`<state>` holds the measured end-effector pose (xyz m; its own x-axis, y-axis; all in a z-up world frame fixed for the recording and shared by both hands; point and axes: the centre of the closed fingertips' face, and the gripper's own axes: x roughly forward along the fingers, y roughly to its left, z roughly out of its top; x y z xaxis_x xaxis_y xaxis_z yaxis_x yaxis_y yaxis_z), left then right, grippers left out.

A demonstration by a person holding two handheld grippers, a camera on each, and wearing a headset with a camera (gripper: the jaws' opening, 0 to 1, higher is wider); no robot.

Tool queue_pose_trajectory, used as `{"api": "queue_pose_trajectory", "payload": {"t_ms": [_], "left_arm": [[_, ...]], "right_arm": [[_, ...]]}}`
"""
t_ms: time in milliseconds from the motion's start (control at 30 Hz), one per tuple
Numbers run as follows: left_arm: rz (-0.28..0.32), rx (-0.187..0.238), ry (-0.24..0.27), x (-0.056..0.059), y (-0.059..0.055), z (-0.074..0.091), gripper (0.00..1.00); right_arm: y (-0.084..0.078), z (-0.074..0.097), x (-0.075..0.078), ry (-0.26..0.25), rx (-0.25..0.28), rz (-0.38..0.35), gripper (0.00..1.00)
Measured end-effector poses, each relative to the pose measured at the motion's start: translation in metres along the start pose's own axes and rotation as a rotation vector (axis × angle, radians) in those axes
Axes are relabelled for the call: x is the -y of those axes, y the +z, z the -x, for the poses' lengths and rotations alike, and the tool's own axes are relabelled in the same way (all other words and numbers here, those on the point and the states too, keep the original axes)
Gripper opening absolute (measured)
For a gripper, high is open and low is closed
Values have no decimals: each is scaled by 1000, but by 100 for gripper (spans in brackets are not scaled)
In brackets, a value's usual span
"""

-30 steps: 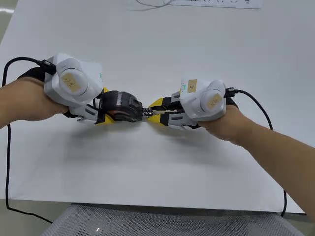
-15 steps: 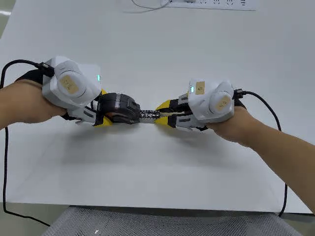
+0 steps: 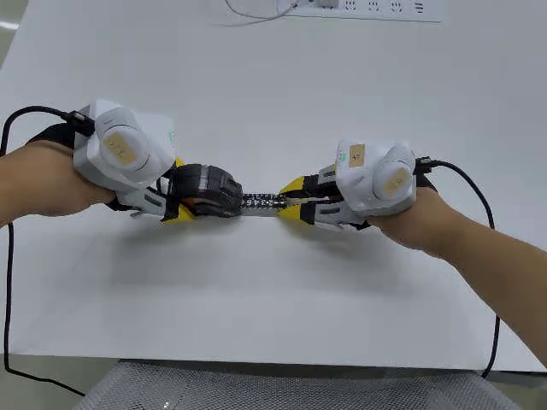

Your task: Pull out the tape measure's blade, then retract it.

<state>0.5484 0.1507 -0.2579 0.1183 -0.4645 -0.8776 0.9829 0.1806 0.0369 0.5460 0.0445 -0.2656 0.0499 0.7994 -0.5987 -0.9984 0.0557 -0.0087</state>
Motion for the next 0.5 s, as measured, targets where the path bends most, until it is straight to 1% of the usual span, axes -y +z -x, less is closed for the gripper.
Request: {"api": "queue_pose_trajectory", "payload": {"t_ms": [500], "left_arm": [[0, -8, -1, 0, 0, 0, 29]], "right_arm": [[-11, 15, 1, -10, -23, -3, 8]]}}
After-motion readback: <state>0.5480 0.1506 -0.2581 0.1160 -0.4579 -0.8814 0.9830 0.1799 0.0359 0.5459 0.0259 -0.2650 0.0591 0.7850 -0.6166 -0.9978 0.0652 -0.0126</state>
